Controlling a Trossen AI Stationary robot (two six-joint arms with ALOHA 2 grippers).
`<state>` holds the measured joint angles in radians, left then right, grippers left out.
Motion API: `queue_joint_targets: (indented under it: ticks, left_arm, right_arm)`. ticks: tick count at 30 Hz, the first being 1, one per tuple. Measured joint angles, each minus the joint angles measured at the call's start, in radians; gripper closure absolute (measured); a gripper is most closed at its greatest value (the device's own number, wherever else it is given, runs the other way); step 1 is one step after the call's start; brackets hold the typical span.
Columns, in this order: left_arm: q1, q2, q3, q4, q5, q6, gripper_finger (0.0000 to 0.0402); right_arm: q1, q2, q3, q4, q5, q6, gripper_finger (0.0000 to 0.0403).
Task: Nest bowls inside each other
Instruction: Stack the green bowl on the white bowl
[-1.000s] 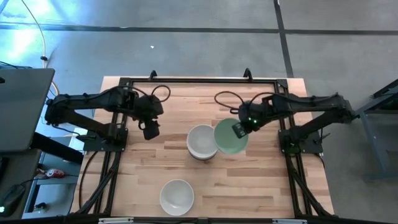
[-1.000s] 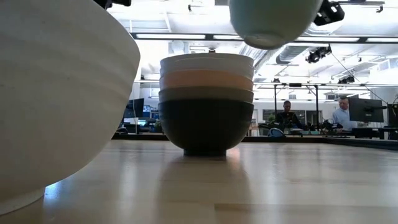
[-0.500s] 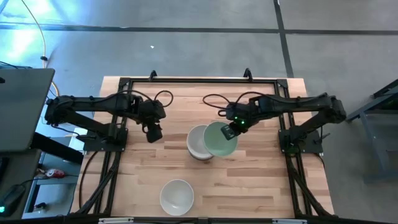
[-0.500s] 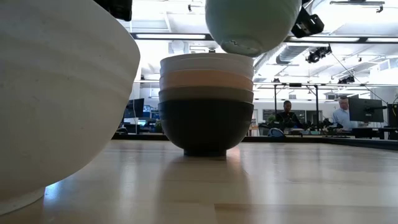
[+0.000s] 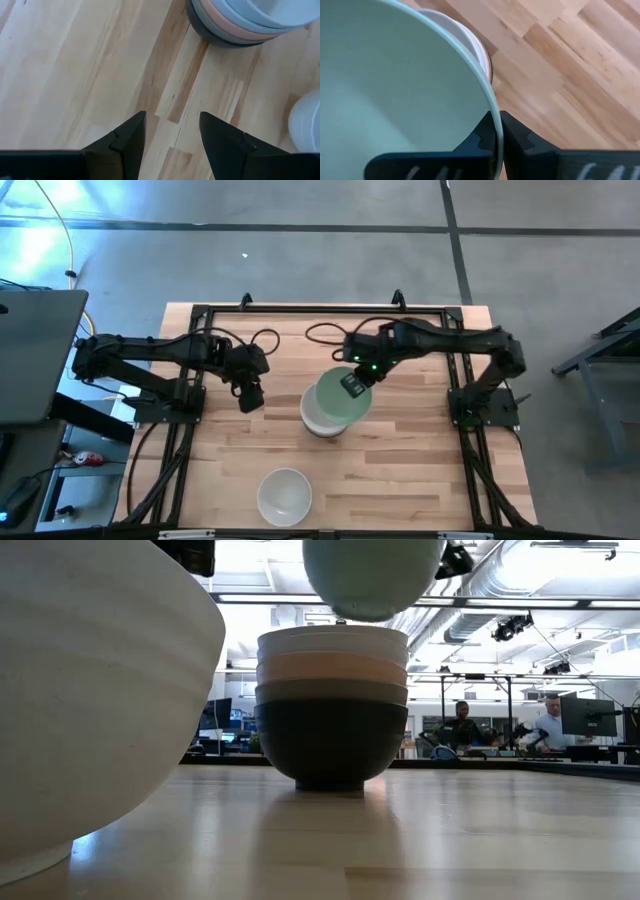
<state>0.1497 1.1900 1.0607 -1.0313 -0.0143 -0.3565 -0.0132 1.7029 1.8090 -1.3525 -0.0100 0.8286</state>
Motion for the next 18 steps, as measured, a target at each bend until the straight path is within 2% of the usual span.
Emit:
queue_joint_targets:
  ticks: [8,18]
  left_arm:
    - [-0.022,0.0,0.0,0.004,0.0,-0.008,0.0229]
    - [-0.037,0.0,0.0,0.006,0.0,-0.011,0.0229]
  right_arm:
    - [0.0,0.159,0.165,-0.061,0.003,-0.096,0.0403]
    - [-0.002,0.177,0.172,-0.054,0.014,-0.112,0.0403]
